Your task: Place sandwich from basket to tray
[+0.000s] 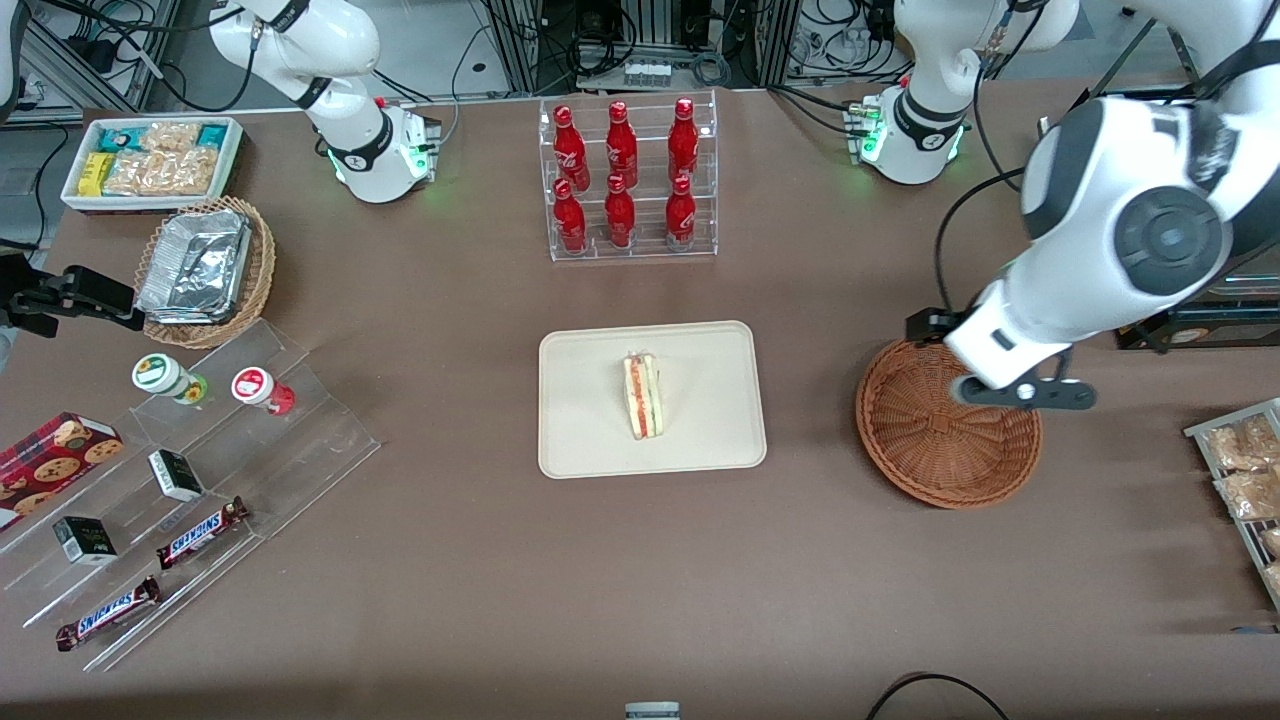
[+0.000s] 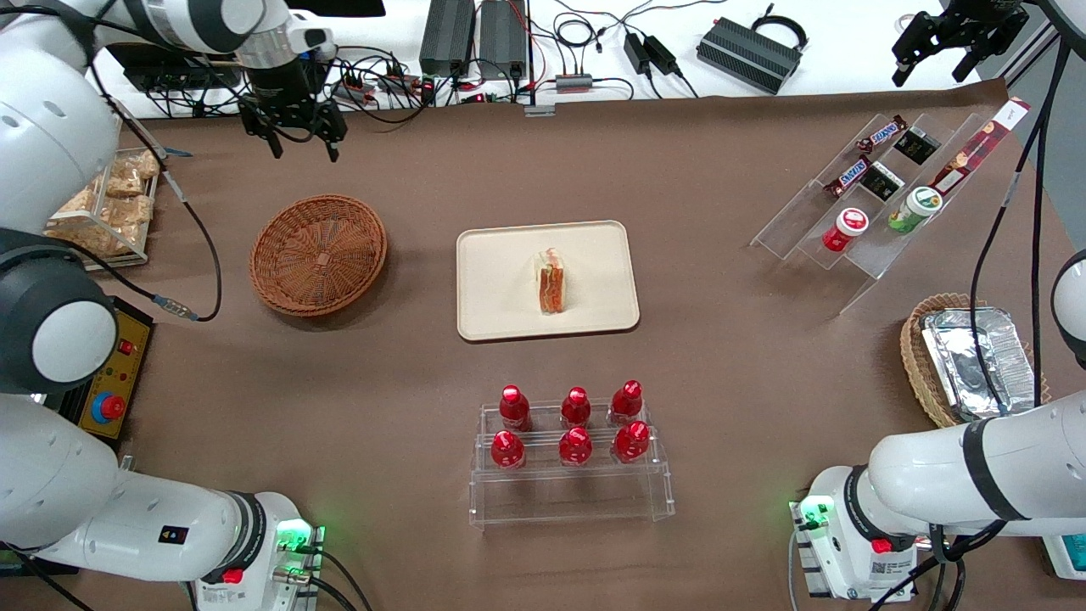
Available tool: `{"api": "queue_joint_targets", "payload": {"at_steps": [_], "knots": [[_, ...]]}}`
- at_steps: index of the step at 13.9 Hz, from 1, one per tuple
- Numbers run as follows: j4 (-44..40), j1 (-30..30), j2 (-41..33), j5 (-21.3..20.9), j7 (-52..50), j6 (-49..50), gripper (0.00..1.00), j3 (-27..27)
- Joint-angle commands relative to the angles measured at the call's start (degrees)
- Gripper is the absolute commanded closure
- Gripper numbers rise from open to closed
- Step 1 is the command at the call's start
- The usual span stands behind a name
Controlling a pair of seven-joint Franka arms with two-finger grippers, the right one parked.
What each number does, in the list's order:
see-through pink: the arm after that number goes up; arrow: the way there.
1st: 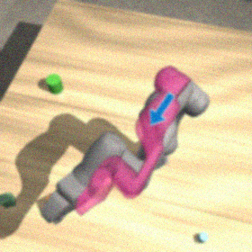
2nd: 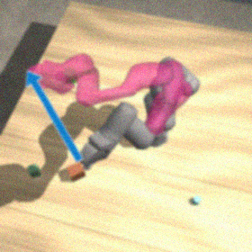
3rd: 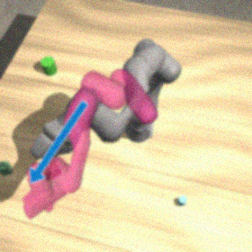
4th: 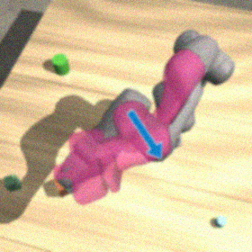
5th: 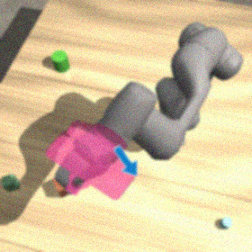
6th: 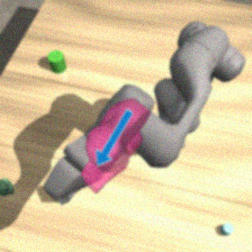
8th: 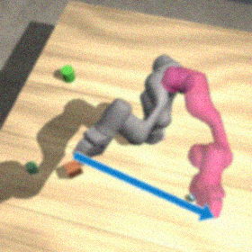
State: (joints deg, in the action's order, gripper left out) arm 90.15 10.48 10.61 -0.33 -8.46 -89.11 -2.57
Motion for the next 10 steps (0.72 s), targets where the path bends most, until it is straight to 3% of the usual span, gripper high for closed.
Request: {"api": "queue_joint_targets", "payload": {"at_steps": [1, 10], "knots": [[3.53, -3.53, -4.18, -0.28, 3.01, -0.63, 0.00, -0.60], [6.97, -14.16, -10.86, -0.55, 3.10, 3.67, 0.00, -8.94]]}}
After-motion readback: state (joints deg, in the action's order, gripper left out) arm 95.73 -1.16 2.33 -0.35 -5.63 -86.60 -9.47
